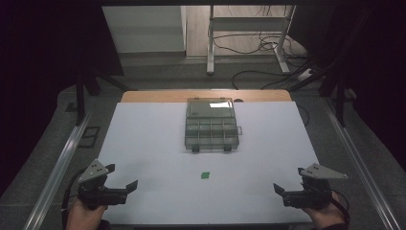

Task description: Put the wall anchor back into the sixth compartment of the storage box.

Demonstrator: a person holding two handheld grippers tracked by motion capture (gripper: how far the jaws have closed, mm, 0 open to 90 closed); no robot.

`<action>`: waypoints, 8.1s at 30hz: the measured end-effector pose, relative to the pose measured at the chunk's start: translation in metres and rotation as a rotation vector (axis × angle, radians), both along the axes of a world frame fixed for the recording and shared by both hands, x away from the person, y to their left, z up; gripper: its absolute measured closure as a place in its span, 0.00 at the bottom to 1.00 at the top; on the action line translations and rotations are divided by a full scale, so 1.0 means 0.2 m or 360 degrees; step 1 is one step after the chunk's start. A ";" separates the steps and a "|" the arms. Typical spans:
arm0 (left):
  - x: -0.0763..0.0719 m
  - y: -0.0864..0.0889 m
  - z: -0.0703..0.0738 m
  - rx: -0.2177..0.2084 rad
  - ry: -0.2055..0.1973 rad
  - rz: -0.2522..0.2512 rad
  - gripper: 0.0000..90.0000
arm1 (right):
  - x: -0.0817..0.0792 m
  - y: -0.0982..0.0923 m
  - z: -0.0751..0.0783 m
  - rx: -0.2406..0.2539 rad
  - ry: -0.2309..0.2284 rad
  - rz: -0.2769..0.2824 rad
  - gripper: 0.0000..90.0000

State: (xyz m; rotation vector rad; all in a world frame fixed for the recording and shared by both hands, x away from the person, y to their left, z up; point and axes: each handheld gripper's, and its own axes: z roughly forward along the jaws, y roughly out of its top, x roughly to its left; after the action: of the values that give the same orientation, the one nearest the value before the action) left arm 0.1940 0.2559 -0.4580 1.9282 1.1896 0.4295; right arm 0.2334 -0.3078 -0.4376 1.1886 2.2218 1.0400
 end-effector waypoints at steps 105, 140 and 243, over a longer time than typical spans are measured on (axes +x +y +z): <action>0.57 -0.58 0.00 -0.0006 0.0194 -0.0569 0.00 | -0.01 -0.01 0.00 0.0002 -0.0005 0.0001 0.00; 0.74 -0.90 -0.14 0.0248 0.0284 -0.0798 0.32 | 0.00 -0.01 0.00 -0.0006 0.0003 -0.0009 0.00; 1.04 -0.91 0.00 0.0293 0.0199 -0.0633 0.94 | 0.00 -0.01 -0.01 -0.0029 0.0060 -0.0002 0.00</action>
State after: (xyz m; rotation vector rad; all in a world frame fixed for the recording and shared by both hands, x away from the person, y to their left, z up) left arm 0.4021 0.0733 -0.4582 2.3150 0.8328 0.2130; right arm 0.2341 -0.3100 -0.4397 1.2109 2.2542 1.0031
